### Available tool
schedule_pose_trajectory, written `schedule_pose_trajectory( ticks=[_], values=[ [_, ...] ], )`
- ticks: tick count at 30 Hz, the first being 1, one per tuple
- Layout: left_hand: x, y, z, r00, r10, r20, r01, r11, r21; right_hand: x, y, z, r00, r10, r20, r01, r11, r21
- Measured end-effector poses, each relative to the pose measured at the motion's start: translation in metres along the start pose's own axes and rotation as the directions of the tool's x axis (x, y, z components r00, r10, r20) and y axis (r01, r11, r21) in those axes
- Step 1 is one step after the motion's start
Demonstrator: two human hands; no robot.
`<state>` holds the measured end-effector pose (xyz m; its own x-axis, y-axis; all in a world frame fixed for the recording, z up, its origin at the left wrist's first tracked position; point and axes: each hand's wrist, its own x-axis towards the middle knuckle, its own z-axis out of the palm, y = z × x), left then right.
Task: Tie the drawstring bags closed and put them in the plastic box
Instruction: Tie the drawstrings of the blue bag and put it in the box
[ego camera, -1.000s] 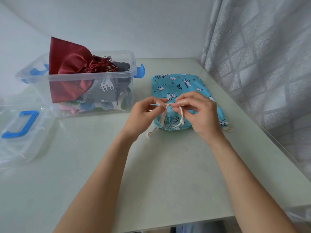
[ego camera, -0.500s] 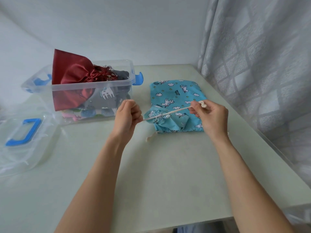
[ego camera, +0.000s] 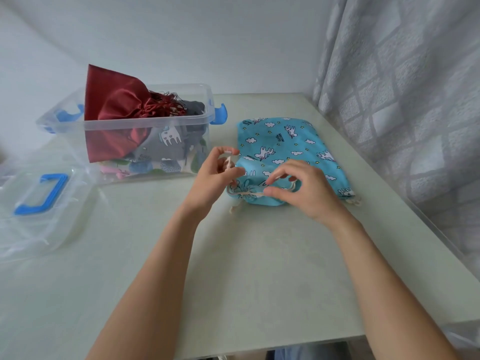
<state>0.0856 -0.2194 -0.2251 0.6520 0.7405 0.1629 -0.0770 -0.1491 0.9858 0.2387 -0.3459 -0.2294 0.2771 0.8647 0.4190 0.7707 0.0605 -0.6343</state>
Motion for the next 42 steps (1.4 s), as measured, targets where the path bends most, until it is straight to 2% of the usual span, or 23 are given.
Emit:
schedule_pose_trajectory(
  ticks=[2,4,8,12,15,18,21,26,29,34,39,40,42],
  values=[
    [0.001,0.001,-0.002,1.000,0.018,0.000,-0.018,1.000,0.015,0.000,0.004,0.005,0.998,-0.016,0.069,0.025,0.991,-0.133],
    [0.002,0.000,-0.004,0.999,0.048,0.003,-0.048,0.995,0.084,0.001,0.007,0.006,0.996,-0.034,0.083,0.048,0.984,-0.174],
    [0.001,0.000,-0.009,0.991,0.126,0.038,-0.131,0.951,0.280,-0.001,0.003,-0.001,0.996,-0.009,0.087,0.007,1.000,0.022],
    [-0.004,0.001,-0.025,0.972,0.165,0.166,-0.233,0.768,0.596,-0.002,0.002,-0.005,0.999,0.006,0.033,-0.008,0.998,0.061],
    [-0.015,0.001,-0.030,0.970,0.141,0.197,-0.231,0.777,0.585,-0.002,-0.001,-0.004,1.000,-0.008,-0.003,0.008,0.998,0.066],
    [-0.022,-0.007,-0.025,0.965,0.190,0.180,-0.261,0.739,0.621,-0.002,-0.004,-0.003,1.000,-0.007,0.024,0.004,0.991,0.130],
    [-0.024,-0.015,-0.018,0.957,0.268,0.110,-0.270,0.691,0.671,-0.004,-0.006,-0.001,0.999,0.007,0.047,-0.014,0.988,0.155],
    [-0.025,-0.019,-0.010,0.964,0.265,0.011,-0.209,0.734,0.646,-0.005,-0.009,0.000,0.998,0.001,0.065,-0.012,0.986,0.164],
    [-0.025,-0.022,-0.003,0.964,0.263,-0.042,-0.181,0.761,0.623,-0.005,-0.006,0.000,0.997,0.003,0.078,-0.012,0.993,0.120],
    [-0.024,-0.020,-0.011,0.962,0.263,-0.076,-0.164,0.775,0.611,-0.003,0.004,-0.005,1.000,0.006,0.017,-0.006,1.000,0.000],
    [-0.024,-0.025,-0.011,0.957,0.274,-0.092,-0.133,0.700,0.701,-0.002,0.011,-0.017,0.997,-0.071,0.021,0.073,0.991,-0.116],
    [-0.024,-0.025,-0.010,0.959,0.269,-0.085,-0.134,0.700,0.702,-0.003,0.011,-0.018,0.998,-0.047,0.031,0.050,0.995,-0.089],
    [-0.025,-0.025,-0.009,0.963,0.259,-0.074,-0.140,0.715,0.685,-0.004,0.007,-0.021,0.996,0.025,0.085,-0.032,0.996,0.083]
  ],
)
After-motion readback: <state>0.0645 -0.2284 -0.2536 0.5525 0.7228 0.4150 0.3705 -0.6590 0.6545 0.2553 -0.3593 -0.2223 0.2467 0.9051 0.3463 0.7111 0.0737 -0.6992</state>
